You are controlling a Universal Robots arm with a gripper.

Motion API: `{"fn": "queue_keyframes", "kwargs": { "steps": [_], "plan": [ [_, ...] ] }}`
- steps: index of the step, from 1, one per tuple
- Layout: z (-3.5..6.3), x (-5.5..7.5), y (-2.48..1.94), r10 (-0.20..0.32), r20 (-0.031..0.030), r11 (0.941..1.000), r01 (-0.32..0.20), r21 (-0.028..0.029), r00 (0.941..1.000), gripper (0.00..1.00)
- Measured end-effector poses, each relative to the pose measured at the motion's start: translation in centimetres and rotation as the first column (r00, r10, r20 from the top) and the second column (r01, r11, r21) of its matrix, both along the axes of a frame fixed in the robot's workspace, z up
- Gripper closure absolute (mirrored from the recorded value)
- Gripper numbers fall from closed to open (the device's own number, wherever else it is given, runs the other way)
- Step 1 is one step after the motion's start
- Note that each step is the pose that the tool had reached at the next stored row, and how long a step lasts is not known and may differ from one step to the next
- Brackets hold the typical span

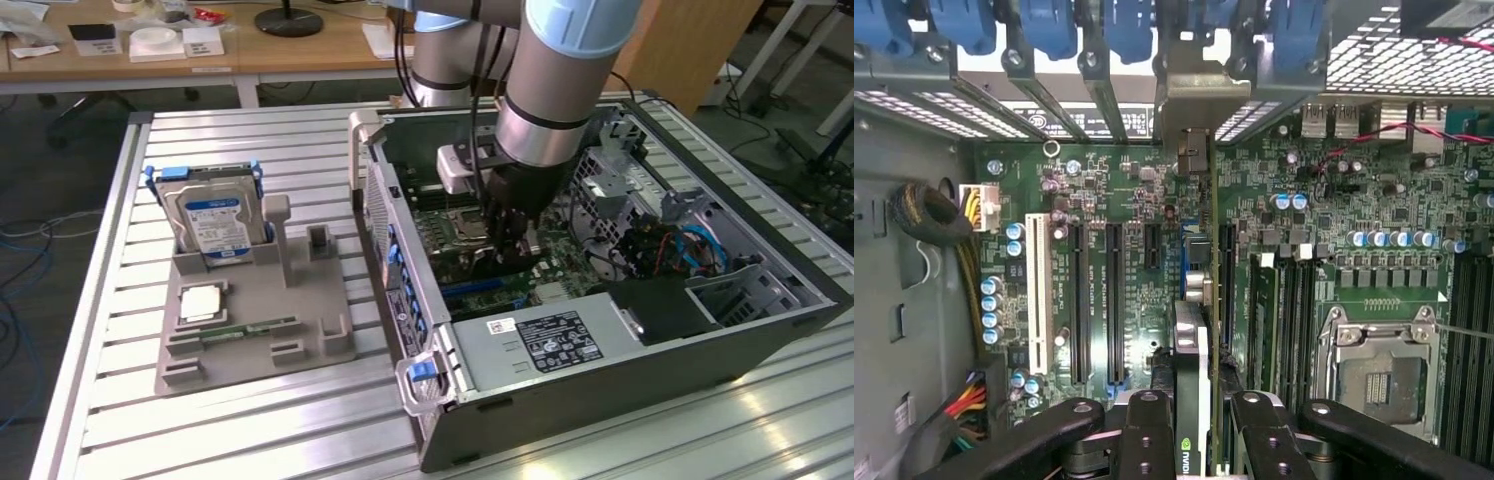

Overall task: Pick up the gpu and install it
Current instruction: 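Insert the gpu into the slot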

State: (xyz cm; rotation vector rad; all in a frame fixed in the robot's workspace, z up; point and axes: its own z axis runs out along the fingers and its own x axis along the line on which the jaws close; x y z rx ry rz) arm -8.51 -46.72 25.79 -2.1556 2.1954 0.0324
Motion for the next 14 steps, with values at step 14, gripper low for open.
{"fn": "queue_keyframes", "kwargs": {
  "steps": [14],
  "plan": [
    [-0.15,-0.47,0.12,0.000,0.0001,1.0000,0.000,0.0000,1.0000,0.73]
  ]
}}
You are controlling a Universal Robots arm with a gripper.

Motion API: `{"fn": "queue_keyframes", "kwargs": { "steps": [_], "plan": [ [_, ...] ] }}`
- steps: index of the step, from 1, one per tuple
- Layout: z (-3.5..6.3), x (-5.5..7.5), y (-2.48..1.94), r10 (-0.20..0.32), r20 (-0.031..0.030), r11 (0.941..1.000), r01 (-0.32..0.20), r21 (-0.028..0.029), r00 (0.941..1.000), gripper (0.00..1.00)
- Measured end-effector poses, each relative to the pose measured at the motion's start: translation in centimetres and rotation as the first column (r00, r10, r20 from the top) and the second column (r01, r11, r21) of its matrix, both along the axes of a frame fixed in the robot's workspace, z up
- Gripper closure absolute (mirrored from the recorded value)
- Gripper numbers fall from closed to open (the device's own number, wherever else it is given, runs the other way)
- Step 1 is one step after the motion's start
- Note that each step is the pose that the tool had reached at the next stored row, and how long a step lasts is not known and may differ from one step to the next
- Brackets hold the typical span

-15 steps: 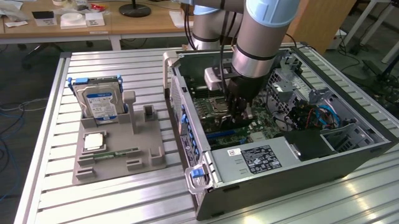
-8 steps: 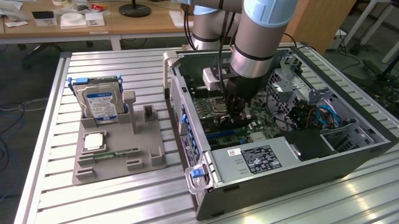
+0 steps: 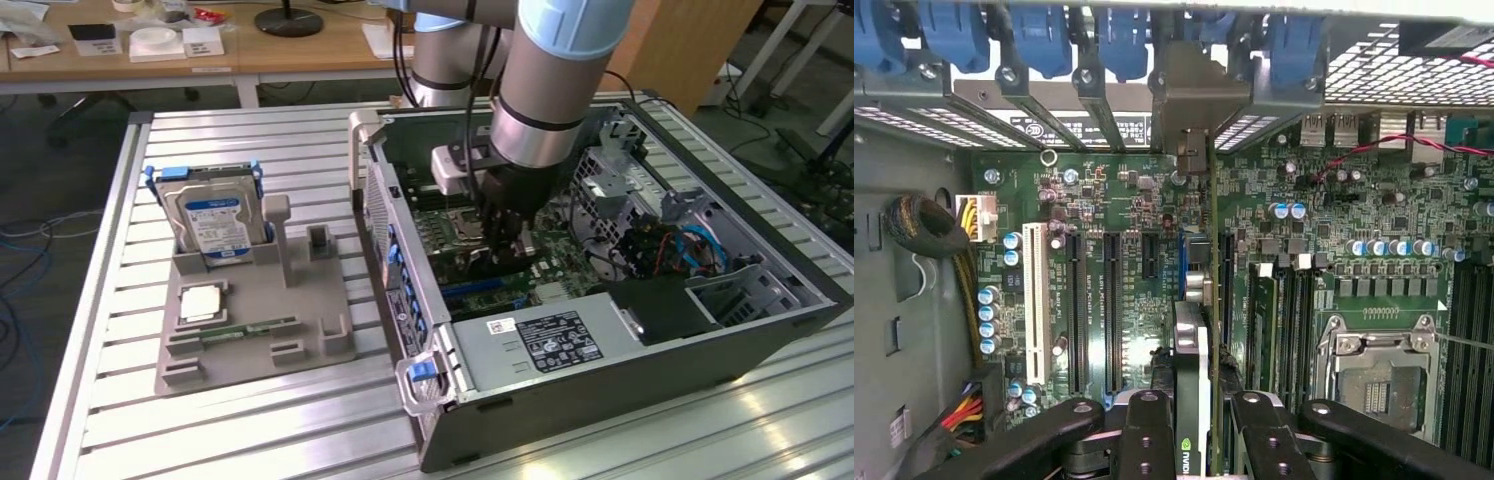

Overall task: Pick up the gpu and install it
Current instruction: 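Insert the gpu into the slot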

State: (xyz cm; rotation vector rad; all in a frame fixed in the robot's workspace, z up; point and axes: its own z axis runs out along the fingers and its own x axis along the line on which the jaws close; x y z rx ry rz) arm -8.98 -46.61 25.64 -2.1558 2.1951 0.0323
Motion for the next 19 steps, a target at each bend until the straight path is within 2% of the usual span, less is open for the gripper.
{"fn": "queue_keyframes", "kwargs": {
  "steps": [19],
  "plan": [
    [-0.05,-0.17,-0.05,0.000,-0.0001,1.0000,0.000,-0.0006,1.0000,0.73]
  ]
}}
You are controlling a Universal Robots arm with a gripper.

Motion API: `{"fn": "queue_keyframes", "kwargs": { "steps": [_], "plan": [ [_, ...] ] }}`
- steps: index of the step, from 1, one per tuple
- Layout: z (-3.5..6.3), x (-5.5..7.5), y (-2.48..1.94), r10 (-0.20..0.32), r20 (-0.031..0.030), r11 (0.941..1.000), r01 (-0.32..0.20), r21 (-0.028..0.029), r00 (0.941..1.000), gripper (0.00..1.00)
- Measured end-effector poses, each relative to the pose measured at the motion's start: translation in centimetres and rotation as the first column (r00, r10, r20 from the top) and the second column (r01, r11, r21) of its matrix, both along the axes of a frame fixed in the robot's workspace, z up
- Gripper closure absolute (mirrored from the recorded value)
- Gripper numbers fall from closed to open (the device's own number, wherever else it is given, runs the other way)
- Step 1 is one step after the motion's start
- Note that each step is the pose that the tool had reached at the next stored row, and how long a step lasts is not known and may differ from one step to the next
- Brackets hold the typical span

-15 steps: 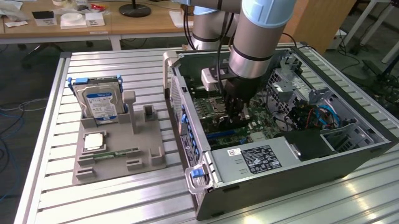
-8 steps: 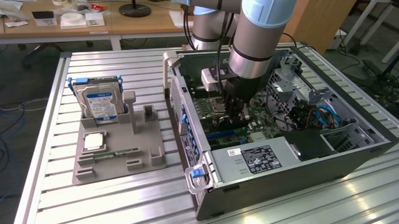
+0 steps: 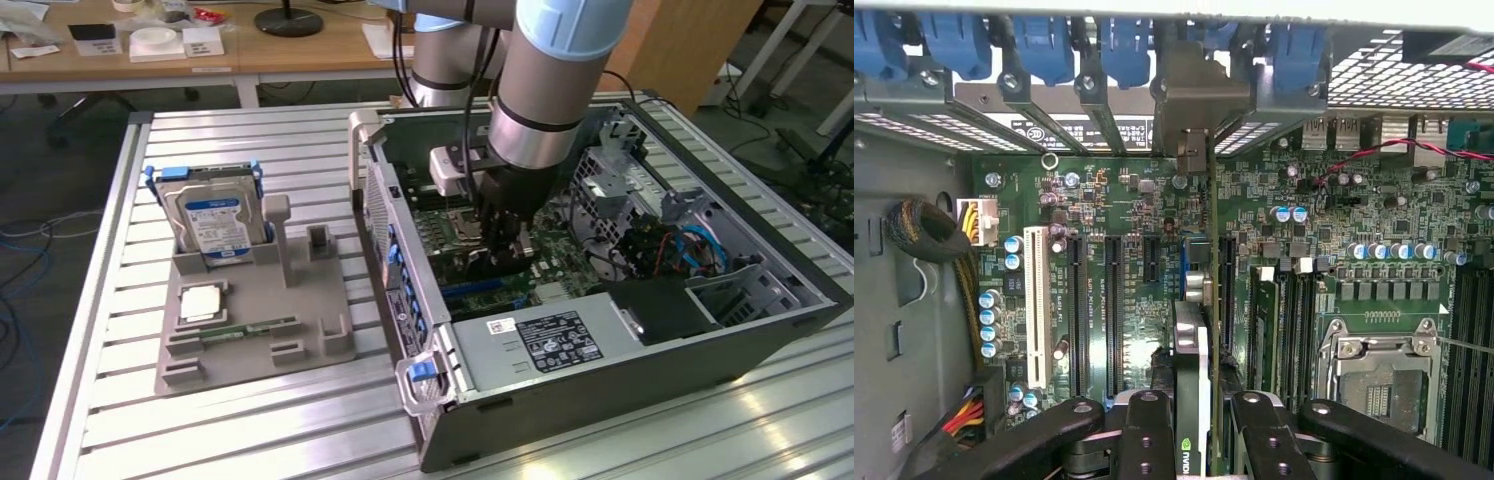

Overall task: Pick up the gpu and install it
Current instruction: 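Insert the gpu into the slot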

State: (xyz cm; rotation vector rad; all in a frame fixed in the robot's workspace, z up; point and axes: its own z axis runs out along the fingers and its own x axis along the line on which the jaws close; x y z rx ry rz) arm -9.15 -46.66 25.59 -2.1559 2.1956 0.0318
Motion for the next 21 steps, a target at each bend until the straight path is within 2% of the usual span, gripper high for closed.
{"fn": "queue_keyframes", "kwargs": {
  "steps": [8,11,14,21],
  "plan": [
    [-0.18,-0.01,0.00,0.000,0.0002,1.0000,0.000,-0.0015,1.0000,0.73],
    [-0.34,-0.02,0.00,0.000,0.0000,1.0000,0.000,-0.0036,1.0000,0.73],
    [-0.70,-0.08,-0.02,0.000,-0.0001,0.9999,0.000,-0.0107,1.0000,0.73],
    [-0.87,-0.08,-0.02,0.000,0.0000,0.9999,0.000,-0.0108,1.0000,0.73]
  ]
}}
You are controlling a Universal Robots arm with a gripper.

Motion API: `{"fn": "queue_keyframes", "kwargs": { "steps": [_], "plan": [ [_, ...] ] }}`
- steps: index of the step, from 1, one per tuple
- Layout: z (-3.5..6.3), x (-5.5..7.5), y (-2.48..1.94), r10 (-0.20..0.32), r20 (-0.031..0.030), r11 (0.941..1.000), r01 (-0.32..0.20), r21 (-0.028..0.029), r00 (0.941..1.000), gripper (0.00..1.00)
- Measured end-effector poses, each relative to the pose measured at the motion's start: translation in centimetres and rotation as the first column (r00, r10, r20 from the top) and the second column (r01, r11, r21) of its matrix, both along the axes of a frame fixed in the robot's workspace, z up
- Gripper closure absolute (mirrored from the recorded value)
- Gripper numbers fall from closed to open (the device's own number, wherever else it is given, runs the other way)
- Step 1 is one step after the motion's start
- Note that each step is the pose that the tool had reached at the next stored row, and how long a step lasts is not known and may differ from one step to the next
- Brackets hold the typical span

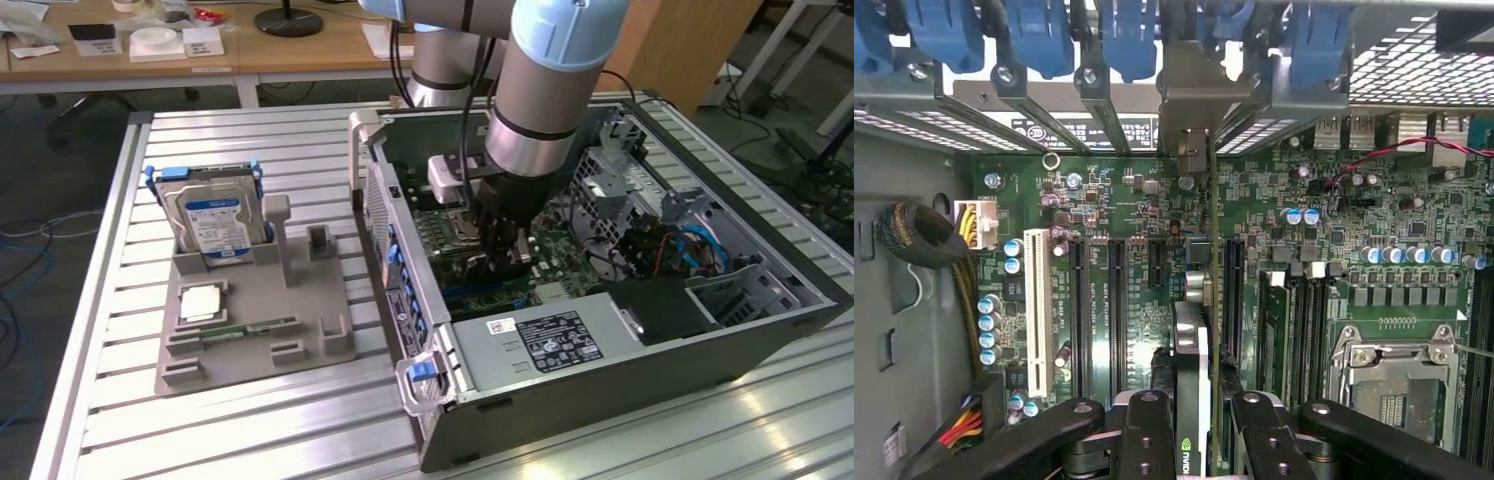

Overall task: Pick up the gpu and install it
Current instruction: 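Insert the gpu into the slot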

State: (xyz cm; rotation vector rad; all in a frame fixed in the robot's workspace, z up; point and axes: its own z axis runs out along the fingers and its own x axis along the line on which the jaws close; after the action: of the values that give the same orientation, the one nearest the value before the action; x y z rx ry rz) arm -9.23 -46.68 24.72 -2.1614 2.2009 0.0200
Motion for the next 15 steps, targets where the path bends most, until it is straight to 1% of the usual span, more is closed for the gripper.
{"fn": "queue_keyframes", "kwargs": {
  "steps": [15],
  "plan": [
    [-0.44,-0.01,0.00,0.000,-0.0001,1.0000,0.000,0.0000,1.0000,0.73]
  ]
}}
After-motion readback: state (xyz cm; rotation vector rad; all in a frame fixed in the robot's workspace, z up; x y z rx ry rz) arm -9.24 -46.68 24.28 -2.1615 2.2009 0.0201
